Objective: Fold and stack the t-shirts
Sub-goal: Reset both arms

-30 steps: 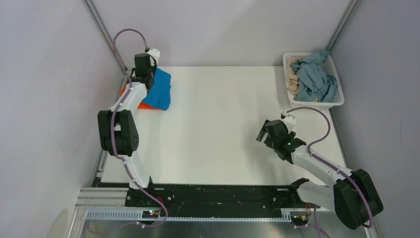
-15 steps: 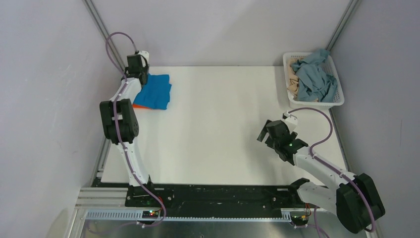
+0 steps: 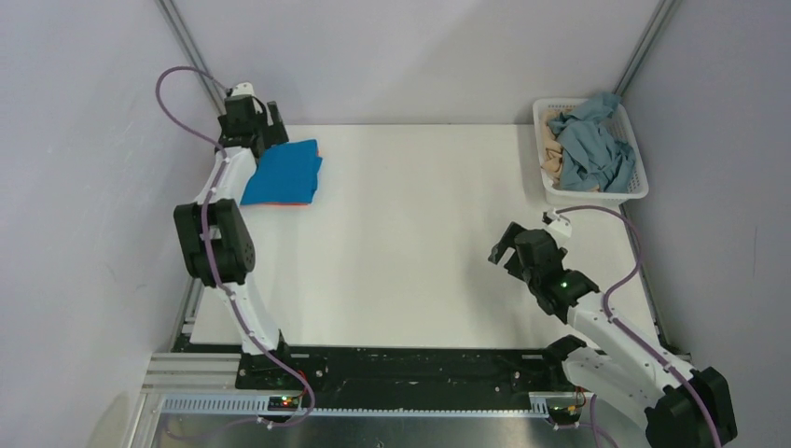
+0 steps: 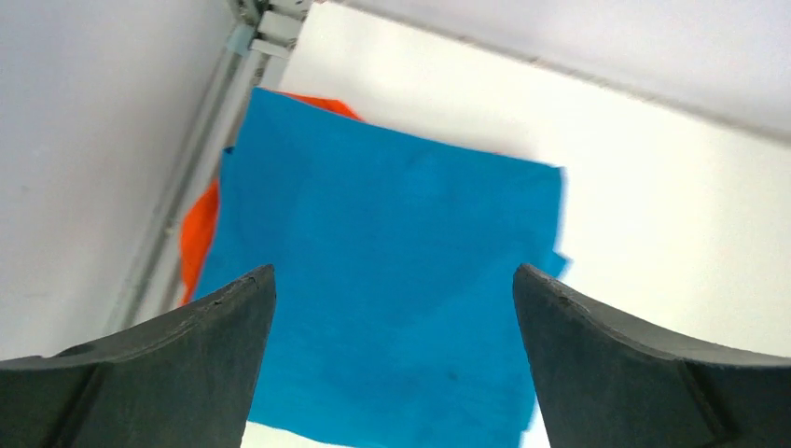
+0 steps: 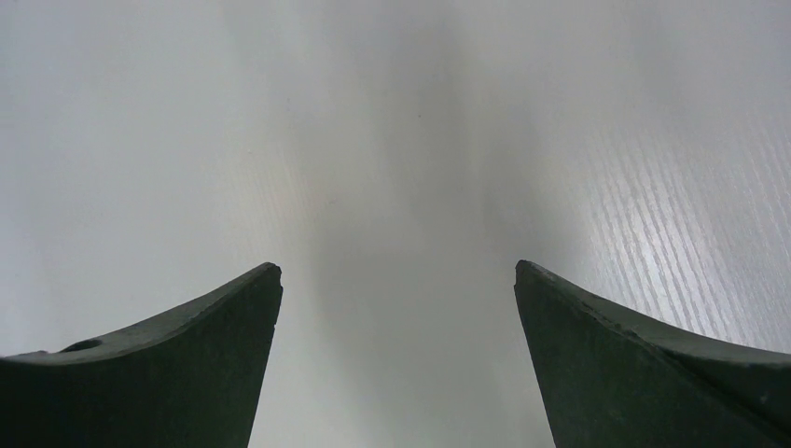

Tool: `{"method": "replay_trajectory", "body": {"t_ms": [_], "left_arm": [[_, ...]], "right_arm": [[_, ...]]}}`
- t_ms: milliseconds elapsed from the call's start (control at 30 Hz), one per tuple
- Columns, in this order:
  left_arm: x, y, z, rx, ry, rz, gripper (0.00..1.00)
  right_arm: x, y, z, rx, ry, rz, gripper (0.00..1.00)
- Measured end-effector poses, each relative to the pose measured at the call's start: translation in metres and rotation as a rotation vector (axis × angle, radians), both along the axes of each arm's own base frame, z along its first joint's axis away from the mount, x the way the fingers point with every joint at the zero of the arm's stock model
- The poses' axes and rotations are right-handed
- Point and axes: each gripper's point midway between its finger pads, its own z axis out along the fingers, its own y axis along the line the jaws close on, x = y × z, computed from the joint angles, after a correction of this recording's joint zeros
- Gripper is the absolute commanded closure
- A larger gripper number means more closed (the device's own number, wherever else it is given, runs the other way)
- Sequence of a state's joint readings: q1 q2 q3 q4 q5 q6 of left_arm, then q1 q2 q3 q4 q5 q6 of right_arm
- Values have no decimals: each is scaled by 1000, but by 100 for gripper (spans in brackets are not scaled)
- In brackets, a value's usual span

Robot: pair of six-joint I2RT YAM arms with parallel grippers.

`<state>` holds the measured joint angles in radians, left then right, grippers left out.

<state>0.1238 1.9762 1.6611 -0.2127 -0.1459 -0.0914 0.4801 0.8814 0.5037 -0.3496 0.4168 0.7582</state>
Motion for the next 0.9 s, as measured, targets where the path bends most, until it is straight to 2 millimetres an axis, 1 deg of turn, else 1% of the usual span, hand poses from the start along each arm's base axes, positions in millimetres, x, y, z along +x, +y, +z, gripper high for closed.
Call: {"method": "replay_trajectory", "body": {"t_ms": [67,100,167,233,300,333,367,400,433,533,600,667,733,767,900], "left_arm": [[-6,-13,14,-65,-42,1,0],[-12,-21,19,-97,-60,2,0],[-33,-42,27,-149,-79,-2,0],[-58,-69,28,-175,-90,-18,0],[-92,-105,23,-203,-82,-56,0],[-112,-124,19,-226,-82,-85,0],[-137,-143,10,-258,-78,-117,0],[-152,-151,5,-275,-69,-132,0],[-174,-157,-5,-302,-71,-140,0],[-233,-159,-42,-334,-33,-117,0],[-264,-163,-60,-351,-14,-116,0],[-288,-170,-72,-378,-11,-141,0],[-304,-175,-73,-402,-27,-162,0],[-310,-176,-70,-413,-44,-173,0],[-320,-176,-57,-453,-119,-184,0]], "right_arm": [[-2,1,5,16,-13,10,1],[-4,2,8,25,-18,17,1],[-8,4,11,38,-20,34,0],[-12,6,13,49,-18,55,1],[-16,8,14,62,-13,77,0],[-19,9,15,69,-8,90,1],[-22,10,15,72,-4,100,0],[-24,11,15,74,-2,107,1],[-26,11,15,78,0,116,1],[-32,14,16,84,5,148,1],[-35,15,13,82,11,172,0],[-39,15,6,69,27,192,1],[-43,12,-6,46,53,200,1],[-45,11,-12,34,67,205,1],[-52,8,-27,13,96,217,1]]}}
